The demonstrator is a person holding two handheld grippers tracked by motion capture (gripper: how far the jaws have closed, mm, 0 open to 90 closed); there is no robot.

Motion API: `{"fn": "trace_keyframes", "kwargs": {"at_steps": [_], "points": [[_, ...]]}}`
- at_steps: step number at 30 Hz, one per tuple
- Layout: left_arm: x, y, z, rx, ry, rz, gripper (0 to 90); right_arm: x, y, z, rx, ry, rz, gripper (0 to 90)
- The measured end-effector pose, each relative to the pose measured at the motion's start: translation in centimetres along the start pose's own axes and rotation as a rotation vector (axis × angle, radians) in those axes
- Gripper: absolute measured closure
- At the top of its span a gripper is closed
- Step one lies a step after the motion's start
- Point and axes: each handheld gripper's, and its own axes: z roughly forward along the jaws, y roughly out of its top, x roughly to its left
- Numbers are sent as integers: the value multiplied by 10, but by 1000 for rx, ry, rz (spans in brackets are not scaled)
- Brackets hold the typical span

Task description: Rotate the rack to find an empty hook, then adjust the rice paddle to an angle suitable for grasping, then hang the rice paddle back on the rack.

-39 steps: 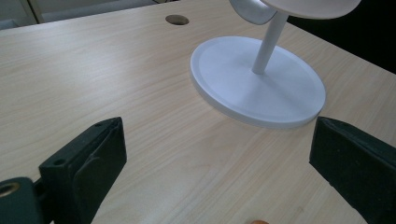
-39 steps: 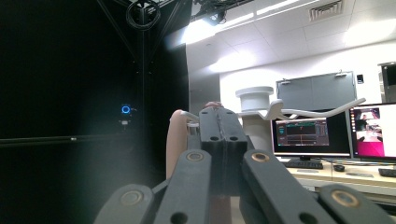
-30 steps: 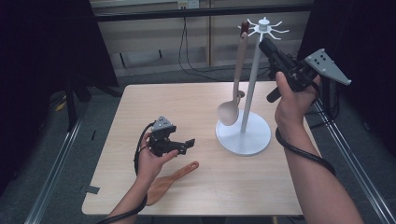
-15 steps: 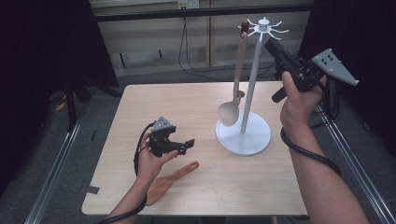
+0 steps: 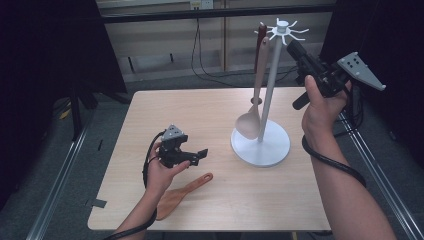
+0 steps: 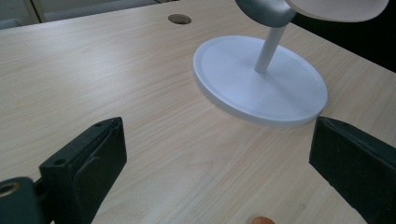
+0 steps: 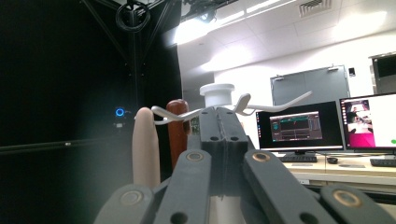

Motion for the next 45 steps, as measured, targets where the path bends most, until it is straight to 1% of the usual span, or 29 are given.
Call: {"fn": "trace_keyframes", "kwargs": {"at_steps": [2, 6, 8, 10, 12, 13, 14, 15, 17, 18, 19, 20, 21, 24, 26, 28, 30, 31, 32, 33, 34, 37, 38, 39, 40, 41, 43, 44, 45], "points": [[0, 0, 0, -1, 1, 0, 38, 1, -1, -1, -1, 6, 8, 880], [0, 0, 0, 1, 5, 2, 39, 5, -5, -6, 27, 14, -11, 817], [0, 0, 0, 0, 8, 3, 39, 5, -8, -10, 35, 31, -16, 775], [0, 0, -1, 2, 7, 4, 39, 5, -10, -13, 42, 38, -10, 754], [-1, -1, -1, 6, 14, 3, 39, 5, -13, -16, 50, 44, 4, 707], [-1, -1, -1, 3, 6, 2, 39, 4, -15, -18, 51, 52, 1, 689], [0, -1, -1, 1, 8, 2, 39, 5, -16, -20, 54, 52, 7, 663], [0, -1, -2, 4, 9, 6, 39, 5, -18, -21, 61, 52, 3, 634], [0, -2, -2, 7, 11, 4, 39, 5, -21, -24, 76, 59, 13, 590], [1, -2, -2, 6, 15, 8, 39, 5, -23, -25, 83, 58, 7, 565], [1, -2, -3, 9, 16, 9, 39, 6, -25, -26, 92, 68, 9, 543], [0, -2, -3, 6, 17, 3, 39, 7, -26, -27, 99, 71, 14, 525], [0, -2, -3, 5, 17, 3, 39, 7, -28, -28, 109, 75, 6, 496], [1, -1, -4, 2, 7, 6, 39, 8, -35, -32, 135, 85, 7, 445], [0, -1, -4, 5, 13, 10, 39, 8, -39, -34, 145, 94, 20, 412], [0, -2, -4, 3, 13, 1, 39, 9, -44, -37, 159, 104, 23, 390], [1, -3, -4, 5, 18, 0, 39, 10, -48, -39, 167, 110, 33, 344], [1, -3, -4, 10, 19, 0, 39, 11, -50, -40, 176, 120, 54, 318], [1, -4, -5, 14, 25, -1, 39, 12, -52, -41, 177, 119, 61, 313], [2, -4, -4, 10, 18, 0, 39, 12, -54, -42, 187, 127, 53, 296], [2, -5, -5, 11, 15, -2, 39, 13, -56, -43, 190, 134, 57, 288], [2, -6, -5, 23, 15, 1, 39, 14, -59, -45, 197, 129, 53, 264], [1, -6, -5, 27, 13, -6, 39, 14, -63, -47, 202, 141, 74, 224], [2, -7, -5, 39, 11, -1, 38, 14, -66, -48, 214, 149, 77, 203], [1, -8, -5, 47, 15, 0, 38, 13, -68, -50, 223, 146, 78, 199], [2, -9, -5, 48, 8, 3, 38, 13, -70, -51, 228, 145, 70, 188], [2, -10, -5, 57, 4, 4, 38, 13, -74, -54, 240, 145, 72, 172], [1, -10, -5, 63, 14, 8, 38, 13, -76, -56, 243, 145, 72, 168], [2, -11, -5, 67, 10, 11, 38, 12, -77, -57, 248, 146, 79, 159]]}}
